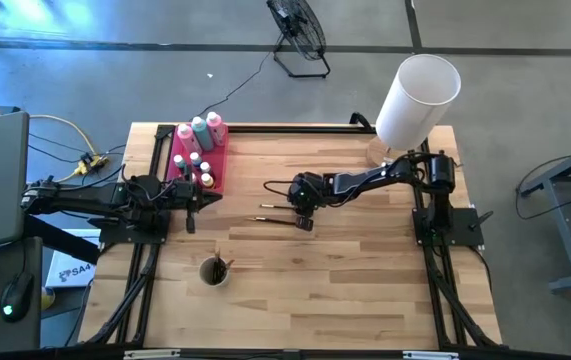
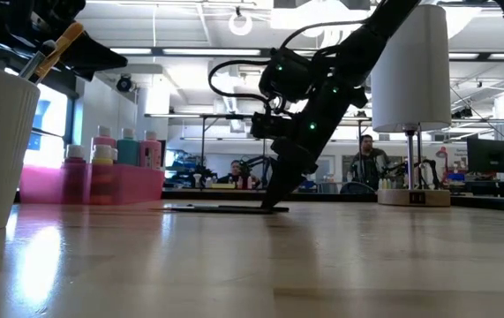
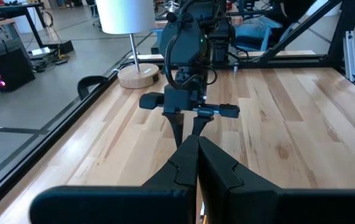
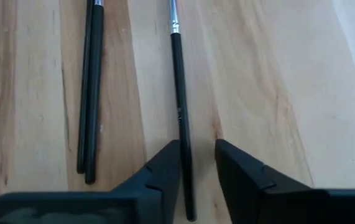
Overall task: Pick & Place Paint Supplies
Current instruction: Put the silver paintbrush into the light brown cup
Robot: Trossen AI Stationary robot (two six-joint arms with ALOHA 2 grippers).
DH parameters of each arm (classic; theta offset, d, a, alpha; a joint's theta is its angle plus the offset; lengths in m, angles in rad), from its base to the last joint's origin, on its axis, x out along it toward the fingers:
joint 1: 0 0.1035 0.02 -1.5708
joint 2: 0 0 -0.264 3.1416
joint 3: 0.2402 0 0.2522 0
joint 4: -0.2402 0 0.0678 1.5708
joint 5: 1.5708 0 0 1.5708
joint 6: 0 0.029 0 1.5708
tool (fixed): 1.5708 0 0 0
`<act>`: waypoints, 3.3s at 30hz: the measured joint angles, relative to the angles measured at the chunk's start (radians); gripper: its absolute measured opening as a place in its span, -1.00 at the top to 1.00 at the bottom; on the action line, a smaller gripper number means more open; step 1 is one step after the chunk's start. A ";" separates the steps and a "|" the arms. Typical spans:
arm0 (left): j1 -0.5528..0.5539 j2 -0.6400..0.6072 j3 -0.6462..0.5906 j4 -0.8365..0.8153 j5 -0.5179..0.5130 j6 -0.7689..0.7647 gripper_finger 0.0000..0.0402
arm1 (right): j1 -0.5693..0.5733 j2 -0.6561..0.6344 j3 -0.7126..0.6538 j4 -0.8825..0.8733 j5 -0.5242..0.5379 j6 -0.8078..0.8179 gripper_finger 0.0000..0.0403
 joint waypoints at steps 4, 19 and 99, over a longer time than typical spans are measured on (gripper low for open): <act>0.000 0.000 0.000 -0.003 0.000 0.000 0.96 | -0.001 -0.007 0.000 0.003 0.000 -0.029 0.35; 0.000 0.000 0.000 -0.005 0.000 -0.005 0.96 | -0.040 -0.212 0.000 -0.231 -0.058 -0.234 0.44; 0.497 1.488 0.892 -0.480 0.353 0.393 0.37 | -0.238 -0.444 -0.414 0.455 -0.588 -0.317 0.99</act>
